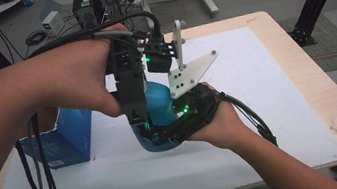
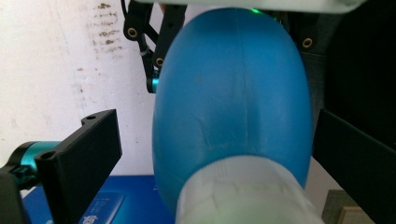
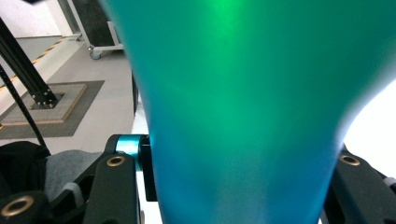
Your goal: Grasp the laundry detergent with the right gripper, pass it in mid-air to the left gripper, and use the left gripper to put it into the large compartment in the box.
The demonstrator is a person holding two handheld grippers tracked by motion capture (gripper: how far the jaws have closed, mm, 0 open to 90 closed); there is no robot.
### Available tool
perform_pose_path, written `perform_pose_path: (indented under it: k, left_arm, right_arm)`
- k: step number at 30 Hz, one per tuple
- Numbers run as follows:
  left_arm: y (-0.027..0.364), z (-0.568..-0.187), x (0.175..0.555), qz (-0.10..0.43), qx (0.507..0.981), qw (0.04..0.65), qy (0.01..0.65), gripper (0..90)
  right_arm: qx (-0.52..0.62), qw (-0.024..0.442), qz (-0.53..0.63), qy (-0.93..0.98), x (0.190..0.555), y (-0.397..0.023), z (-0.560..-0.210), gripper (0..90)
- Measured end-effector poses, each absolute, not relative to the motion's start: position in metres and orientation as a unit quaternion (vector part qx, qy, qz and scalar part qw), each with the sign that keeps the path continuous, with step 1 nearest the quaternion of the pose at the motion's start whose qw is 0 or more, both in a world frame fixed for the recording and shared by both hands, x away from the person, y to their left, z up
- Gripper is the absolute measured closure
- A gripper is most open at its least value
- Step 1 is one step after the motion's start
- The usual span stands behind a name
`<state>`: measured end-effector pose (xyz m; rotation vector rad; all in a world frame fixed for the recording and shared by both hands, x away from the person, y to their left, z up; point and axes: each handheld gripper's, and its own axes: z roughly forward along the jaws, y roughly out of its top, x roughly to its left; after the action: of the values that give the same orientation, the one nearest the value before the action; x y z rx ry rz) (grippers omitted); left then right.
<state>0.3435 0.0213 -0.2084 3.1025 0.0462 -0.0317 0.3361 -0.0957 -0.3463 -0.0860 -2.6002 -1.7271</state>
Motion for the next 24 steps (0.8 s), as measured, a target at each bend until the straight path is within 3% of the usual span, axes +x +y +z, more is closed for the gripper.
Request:
perform_pose_path:
  k: [5,8,16,24]
  left_arm:
    - [0.0221,-0.2111,0.3444,-0.009,1.0,0.012,0.027,1.7]
    - [0.0216,-0.2113,0.3445,-0.012,1.0,0.009,0.025,8.8]
    - [0.0205,-0.2102,0.3451,-0.006,1.0,0.016,0.027,9.1]
    - [0.0205,-0.2091,0.345,-0.007,1.0,0.014,0.021,16.1]
  right_arm:
    - [-0.027,0.009,-0.554,-0.832,0.3356,-0.0959,-0.3459,44.6]
    - [-0.029,0.007,-0.555,-0.831,0.3357,-0.0967,-0.3454,44.6]
    - [-0.033,0.006,-0.558,-0.829,0.3366,-0.0975,-0.3452,44.7]
    - [-0.031,0.005,-0.558,-0.829,0.3367,-0.0974,-0.3454,44.7]
